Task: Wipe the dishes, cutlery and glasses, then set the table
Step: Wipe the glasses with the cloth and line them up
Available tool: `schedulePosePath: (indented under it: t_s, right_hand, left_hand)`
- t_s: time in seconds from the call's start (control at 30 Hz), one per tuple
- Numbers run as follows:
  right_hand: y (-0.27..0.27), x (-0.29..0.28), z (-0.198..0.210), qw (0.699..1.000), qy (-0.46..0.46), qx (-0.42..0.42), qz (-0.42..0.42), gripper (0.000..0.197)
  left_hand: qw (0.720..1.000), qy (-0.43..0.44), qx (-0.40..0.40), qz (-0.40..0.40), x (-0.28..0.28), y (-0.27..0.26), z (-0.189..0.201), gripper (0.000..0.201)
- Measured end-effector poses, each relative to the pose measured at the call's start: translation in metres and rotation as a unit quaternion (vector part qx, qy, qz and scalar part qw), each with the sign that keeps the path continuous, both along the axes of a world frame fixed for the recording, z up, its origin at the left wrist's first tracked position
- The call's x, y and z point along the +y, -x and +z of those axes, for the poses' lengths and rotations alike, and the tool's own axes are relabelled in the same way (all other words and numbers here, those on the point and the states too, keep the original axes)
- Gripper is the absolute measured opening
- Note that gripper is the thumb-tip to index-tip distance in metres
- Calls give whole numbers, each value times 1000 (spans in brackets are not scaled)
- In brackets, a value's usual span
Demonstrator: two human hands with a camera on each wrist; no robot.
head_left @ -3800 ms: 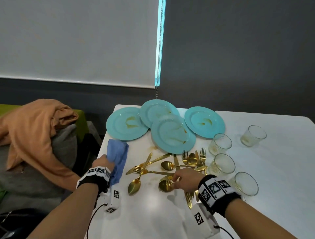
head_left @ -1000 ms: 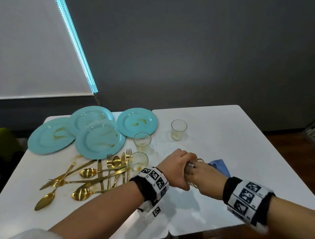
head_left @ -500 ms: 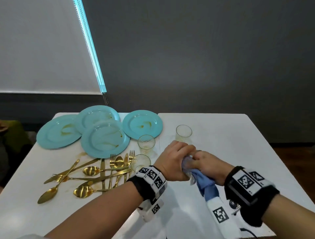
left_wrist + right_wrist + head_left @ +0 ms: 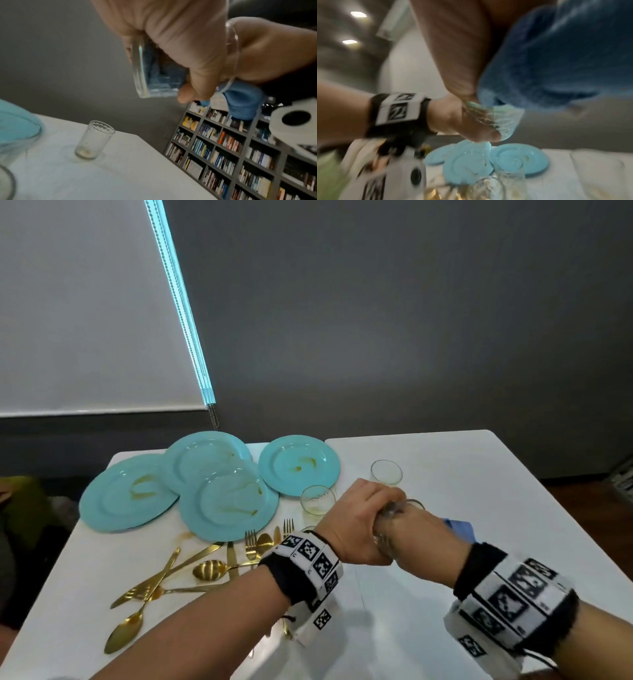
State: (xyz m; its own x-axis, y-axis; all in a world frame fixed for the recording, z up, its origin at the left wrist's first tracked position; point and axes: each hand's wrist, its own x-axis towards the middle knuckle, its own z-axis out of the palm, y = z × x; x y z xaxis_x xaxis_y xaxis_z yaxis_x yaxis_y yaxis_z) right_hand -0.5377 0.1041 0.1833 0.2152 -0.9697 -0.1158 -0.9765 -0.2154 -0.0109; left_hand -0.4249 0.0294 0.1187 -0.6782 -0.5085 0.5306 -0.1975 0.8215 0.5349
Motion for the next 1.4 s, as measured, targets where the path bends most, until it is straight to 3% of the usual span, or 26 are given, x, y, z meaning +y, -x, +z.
schedulePosePath:
  t_s: [0.03,0.07,0.1,0.13,0.17,0.2,0.23,0.3,0.33,0.37,0.43,0.5,0.57,0.6,0.63,0.7,0.73,0.77,0.83,1.07,1.2,1.4]
  right_hand:
    - [-9,-3,3,993,-65,-75,-61,16]
    - [-17,-6,5,968,-111,-185,-132,15]
    - [-24,-8,5,911,-142,-329,-202,22]
    - [-33,-9,7,814,-159,-492,-264,25]
    - [-44,-10,10,677,-163,-647,-310,25]
    - [-50,-12,9,599,-171,-714,-319,23]
    - [-55,-14,4,617,-174,-709,-295,20]
    - [-68,-19,-1,797,-143,-547,-212,13]
    - [-74,-21,-2,883,-129,-423,-160,16]
    - [-79,-24,-3,927,-130,-330,-123,21]
    - [-93,-26,-5,966,-160,-187,-73,30]
    - [-111,-29,-8,973,-144,-153,-93,31]
    - [-129,-35,-13,946,-137,-248,-158,27]
    - [-139,-40,-15,904,-142,-348,-204,23]
    - [-150,-47,-17,838,-175,-460,-236,19]
    - [-166,-57,-19,644,-234,-669,-289,14]
    - [-172,-62,-19,584,-232,-718,-299,15]
    - [-178,-67,-18,560,-224,-738,-302,19]
    - [-189,-77,-11,559,-216,-744,-296,19]
    - [-196,-106,-4,632,-212,-688,-285,17]
    - [-208,-116,-17,693,-208,-622,-301,15]
    - [-219,-123,-36,713,-222,-589,-309,12]
  left_hand:
    - [1000,24,-9,6,0,-4,-5,84]
    - [999,46,-9,17,0,-10,-10,81]
    - [997,69,-1,31,-1,-16,-12,73]
    - [995,89,7,39,-3,-24,-11,64]
    - [993,110,15,44,-7,-32,-12,58]
    - [991,125,12,43,-11,-40,-10,56]
    - [991,130,-4,39,-16,-48,-8,57]
    - [994,85,-64,15,-23,-67,-4,68]
    - [994,39,-102,1,-24,-77,-1,77]
    - [991,-12,-135,-6,-23,-86,2,84]
    - [982,-82,-168,-4,-21,-102,2,90]
    - [983,-81,-165,9,-22,-118,3,89]
    - [986,-47,-156,25,-28,-136,2,86]
    - [988,-26,-145,38,-30,-145,-3,84]
    - [990,-5,-124,59,-33,-158,-8,81]
    - [991,15,-79,106,-37,-176,-20,73]
    - [989,11,-61,131,-42,-186,-25,71]
    - [986,-3,-40,159,-46,-196,-26,69]
    - [975,-46,1,219,-55,-219,-33,73]
    - [889,-267,3,372,-56,-305,-83,91]
    - [831,-330,7,447,-53,-348,-114,93]
    - [766,-357,42,533,-49,-390,-141,97]
